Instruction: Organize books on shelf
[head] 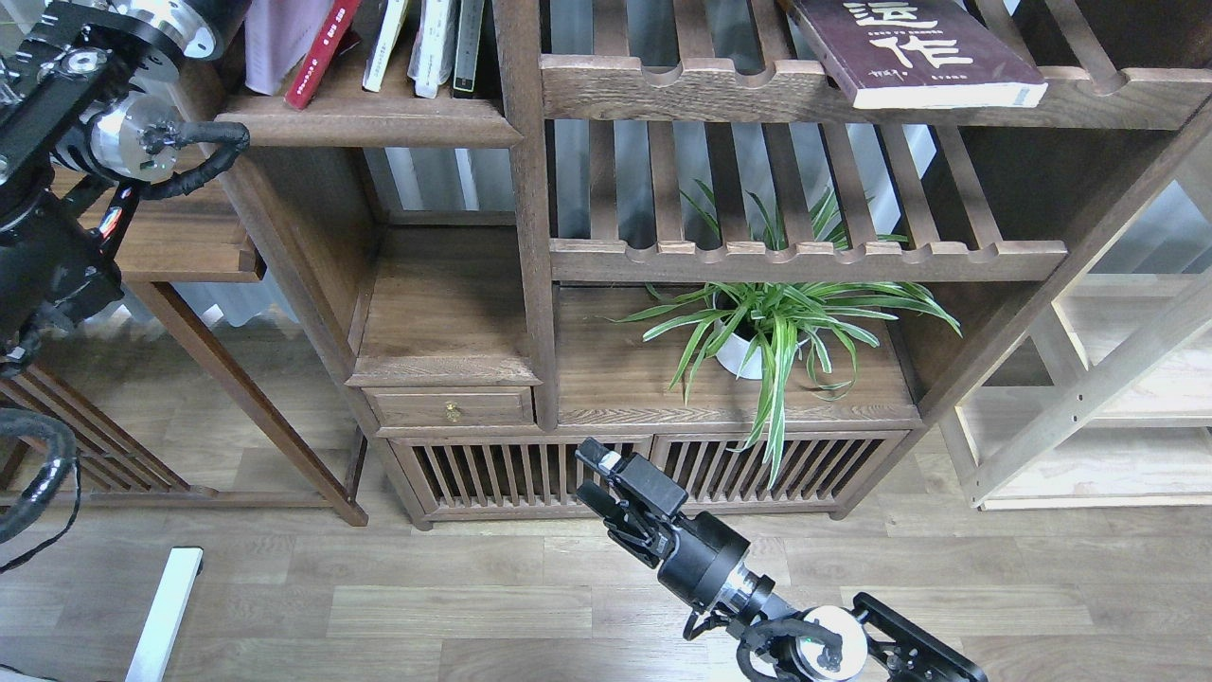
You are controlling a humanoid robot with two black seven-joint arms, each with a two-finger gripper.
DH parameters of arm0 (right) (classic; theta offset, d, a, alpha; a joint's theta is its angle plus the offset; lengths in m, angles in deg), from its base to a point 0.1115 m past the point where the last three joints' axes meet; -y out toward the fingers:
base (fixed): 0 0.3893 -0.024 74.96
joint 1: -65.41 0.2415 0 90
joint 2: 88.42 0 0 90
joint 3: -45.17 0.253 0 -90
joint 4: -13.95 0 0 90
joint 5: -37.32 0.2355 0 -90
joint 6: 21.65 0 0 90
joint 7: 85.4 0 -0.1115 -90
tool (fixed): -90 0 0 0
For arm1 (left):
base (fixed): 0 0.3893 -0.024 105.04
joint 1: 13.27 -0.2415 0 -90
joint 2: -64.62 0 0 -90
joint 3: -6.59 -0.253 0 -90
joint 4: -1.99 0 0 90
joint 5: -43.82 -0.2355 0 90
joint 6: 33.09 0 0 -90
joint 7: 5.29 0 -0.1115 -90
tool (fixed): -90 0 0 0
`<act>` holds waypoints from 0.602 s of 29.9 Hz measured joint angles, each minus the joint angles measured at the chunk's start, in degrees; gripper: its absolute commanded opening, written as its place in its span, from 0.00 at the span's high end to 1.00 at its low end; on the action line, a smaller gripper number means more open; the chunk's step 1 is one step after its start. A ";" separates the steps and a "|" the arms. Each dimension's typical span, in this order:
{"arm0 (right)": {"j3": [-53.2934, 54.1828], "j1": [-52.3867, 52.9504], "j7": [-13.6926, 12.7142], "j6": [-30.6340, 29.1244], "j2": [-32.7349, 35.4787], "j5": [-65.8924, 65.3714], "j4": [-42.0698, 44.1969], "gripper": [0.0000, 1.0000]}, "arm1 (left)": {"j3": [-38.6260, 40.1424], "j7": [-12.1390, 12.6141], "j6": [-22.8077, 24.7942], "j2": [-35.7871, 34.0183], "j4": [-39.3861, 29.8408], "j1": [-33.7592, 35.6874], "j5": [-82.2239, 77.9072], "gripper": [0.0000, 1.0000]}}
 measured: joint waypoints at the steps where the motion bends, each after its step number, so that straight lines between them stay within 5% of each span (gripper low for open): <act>1: -0.22 0.01 0.00 0.00 -0.06 -0.02 0.00 0.03 | 0.00 -0.06 0.00 0.03 0.05 0.05 0.09 0.59; 11: -1.81 -0.13 -0.01 0.00 -0.12 -0.05 0.00 0.03 | 0.58 -0.86 0.06 0.79 0.09 3.10 2.64 0.54; 18: -0.25 -0.12 0.30 0.00 0.48 -0.05 -0.01 0.03 | 0.71 -0.82 0.11 2.86 -0.21 6.29 10.36 0.36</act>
